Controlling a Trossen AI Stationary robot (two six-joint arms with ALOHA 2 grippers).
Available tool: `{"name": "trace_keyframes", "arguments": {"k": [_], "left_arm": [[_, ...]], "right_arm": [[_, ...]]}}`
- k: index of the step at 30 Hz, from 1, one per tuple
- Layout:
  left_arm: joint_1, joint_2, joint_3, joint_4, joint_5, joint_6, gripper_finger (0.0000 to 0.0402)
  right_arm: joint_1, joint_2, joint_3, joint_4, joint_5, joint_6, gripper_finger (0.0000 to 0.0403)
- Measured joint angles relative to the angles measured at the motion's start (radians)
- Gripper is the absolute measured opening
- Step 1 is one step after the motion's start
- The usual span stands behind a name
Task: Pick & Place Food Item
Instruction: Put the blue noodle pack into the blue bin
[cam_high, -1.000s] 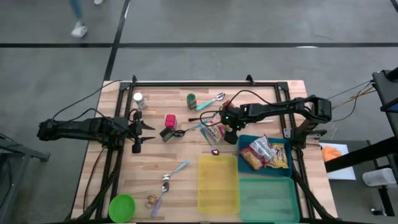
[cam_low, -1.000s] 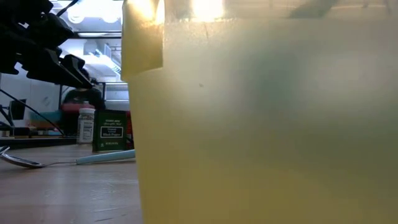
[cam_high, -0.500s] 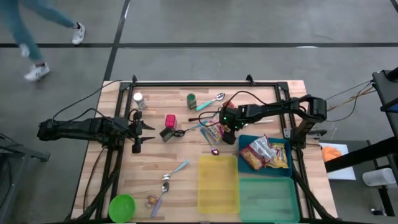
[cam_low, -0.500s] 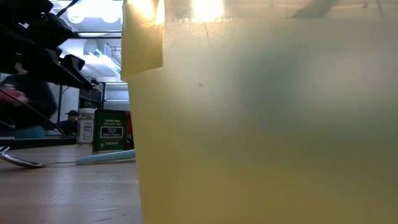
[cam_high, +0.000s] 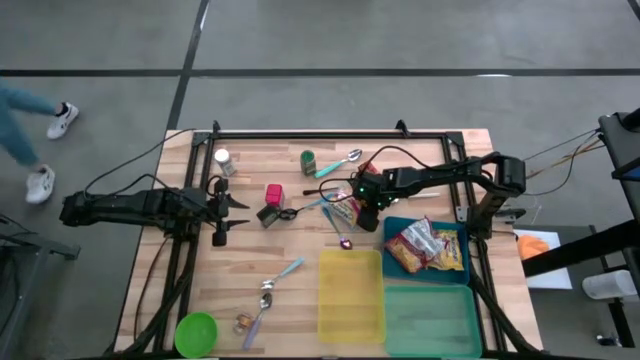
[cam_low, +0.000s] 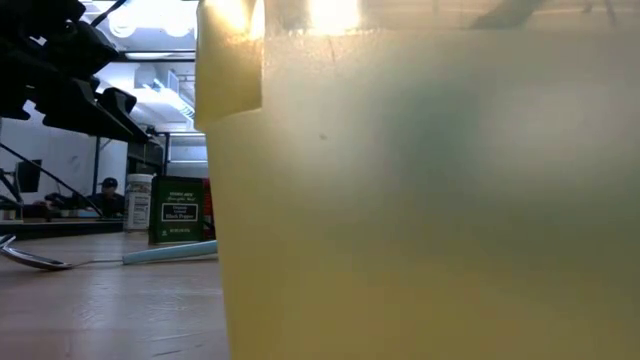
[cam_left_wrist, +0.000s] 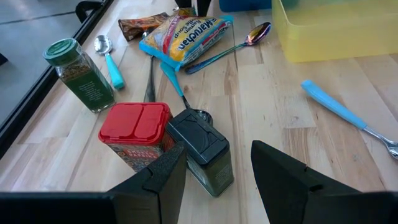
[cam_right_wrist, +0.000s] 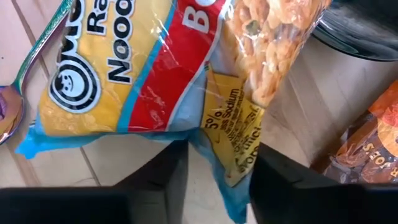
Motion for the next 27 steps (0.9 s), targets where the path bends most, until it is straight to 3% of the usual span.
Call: {"name": "trace_keyframes", "arguments": {"k": [9, 27], "left_arm": [[0.0, 0.0, 0.0, 0.0, 0.0, 0.0, 0.0181], [0.0, 0.0, 0.0, 0.0, 0.0, 0.0, 0.0181]], "right_arm": [[0.0, -0.001, 0.0, 0.0, 0.001, 0.0, 0.0015], [0.013, -0.073, 0.0, -0.018, -0.002, 0.136, 0.0012]]}}
